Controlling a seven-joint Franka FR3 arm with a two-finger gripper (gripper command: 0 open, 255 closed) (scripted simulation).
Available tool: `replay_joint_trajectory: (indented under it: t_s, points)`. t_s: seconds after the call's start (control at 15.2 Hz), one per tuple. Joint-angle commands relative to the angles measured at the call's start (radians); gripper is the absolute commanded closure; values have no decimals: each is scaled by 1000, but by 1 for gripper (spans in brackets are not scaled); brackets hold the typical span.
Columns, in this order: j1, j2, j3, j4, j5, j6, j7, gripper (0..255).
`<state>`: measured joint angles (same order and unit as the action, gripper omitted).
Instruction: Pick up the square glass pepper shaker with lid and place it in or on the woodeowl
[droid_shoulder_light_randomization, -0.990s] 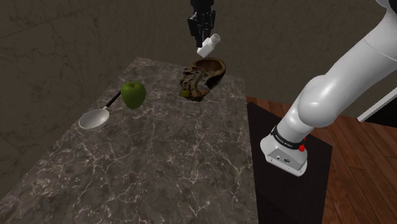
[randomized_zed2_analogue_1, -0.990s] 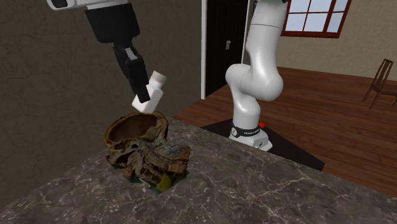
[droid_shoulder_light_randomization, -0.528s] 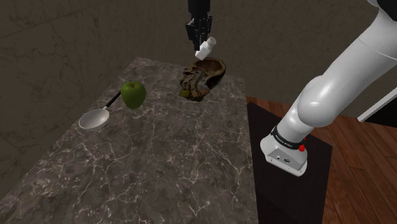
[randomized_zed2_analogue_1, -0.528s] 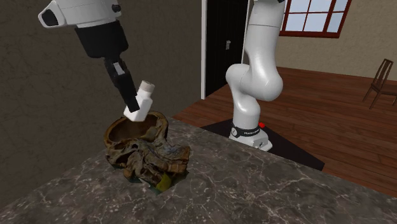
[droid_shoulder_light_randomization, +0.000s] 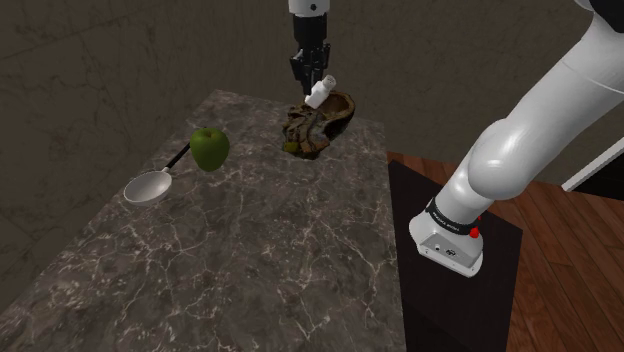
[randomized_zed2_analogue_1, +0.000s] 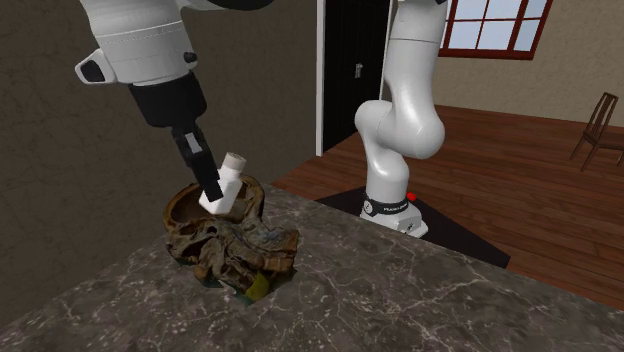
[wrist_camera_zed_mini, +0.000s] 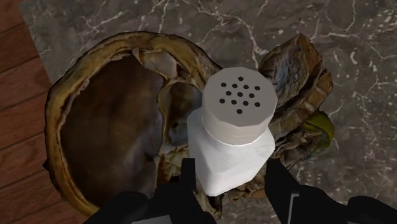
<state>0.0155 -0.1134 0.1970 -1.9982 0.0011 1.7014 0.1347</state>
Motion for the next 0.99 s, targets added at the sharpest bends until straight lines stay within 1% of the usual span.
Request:
replay_joint_trajectory:
  t_s: [0.0,0.46,0.53,0.86,0.92]
  points:
    - [0,1,1,-14,0,16,1,255]
    - [0,1,1,-14,0,15,1,255]
    - [0,1,1,-14,0,15,1,0]
    - [0,1,1,-14,0,15,1,0]
    - [0,5,1,23,-1,-18,2,0]
